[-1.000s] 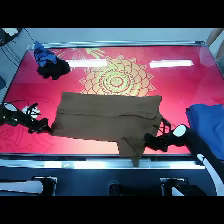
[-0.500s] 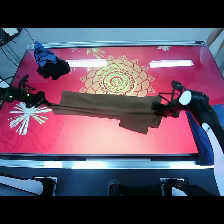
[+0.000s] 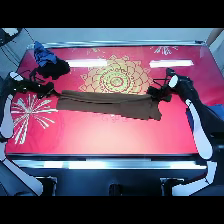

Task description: Fold the shirts.

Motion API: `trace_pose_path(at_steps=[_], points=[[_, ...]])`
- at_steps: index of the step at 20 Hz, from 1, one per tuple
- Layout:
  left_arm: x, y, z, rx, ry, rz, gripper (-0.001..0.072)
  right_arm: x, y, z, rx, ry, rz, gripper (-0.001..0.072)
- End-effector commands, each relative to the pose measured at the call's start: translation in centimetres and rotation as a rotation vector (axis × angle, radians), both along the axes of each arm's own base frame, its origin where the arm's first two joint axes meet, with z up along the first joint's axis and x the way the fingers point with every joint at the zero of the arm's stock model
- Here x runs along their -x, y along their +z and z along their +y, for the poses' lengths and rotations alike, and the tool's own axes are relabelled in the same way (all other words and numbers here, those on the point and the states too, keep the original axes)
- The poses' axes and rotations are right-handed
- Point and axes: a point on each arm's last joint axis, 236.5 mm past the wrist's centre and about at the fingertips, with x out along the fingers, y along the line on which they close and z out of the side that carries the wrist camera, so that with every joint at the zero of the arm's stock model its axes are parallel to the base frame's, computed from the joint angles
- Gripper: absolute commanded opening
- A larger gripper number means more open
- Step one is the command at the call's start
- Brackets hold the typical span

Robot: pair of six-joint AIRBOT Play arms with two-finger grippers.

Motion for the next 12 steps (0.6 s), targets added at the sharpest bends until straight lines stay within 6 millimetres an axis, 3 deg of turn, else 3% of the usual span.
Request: trace_pose_path(at_steps=[1, 2, 3, 4, 5, 7, 9, 12], points=[[-1.1, -2.2, -1.3, 0.018, 0.003, 0.007, 0.0026, 0.1, -1.5, 0.5, -0.020, -0.013, 0.045, 0.0042], [-1.0, -2.3, -1.7, 0.019, -0.004, 0.011, 0.0106, 0.1, -1.6, 0.5, -0.024, -0.018, 0.048, 0.0047], [-1.0, -2.1, -2.1, 0.029, -0.010, 0.010, 0.0349, -0.2, -1.3, 0.8, -0.039, -0.024, 0.036, 0.0155], [-0.8, -1.5, -2.3, 0.039, -0.018, 0.011, 0.0610, -0.4, -0.8, 1.0, -0.058, -0.029, 0.026, 0.0425], [-0.7, -0.6, -2.1, 0.038, -0.027, 0.008, 0.0646, -0.1, 0.5, 0.9, -0.074, -0.021, 0.030, 0.0586], [-0.5, 1.9, -0.9, 0.032, -0.026, -0.017, 0.0646, 0.3, 3.9, -0.6, -0.126, 0.007, 0.006, 0.0614], [-0.2, 4.9, 0.9, 0.020, -0.004, -0.058, 0.0645, 1.1, 6.2, -4.3, -0.203, -0.016, -0.010, 0.0614], [0.6, 9.3, 2.1, 0.000, 0.007, -0.119, 0.0636, 6.0, 3.4, -10.0, -0.313, -0.119, 0.190, 0.0646]])
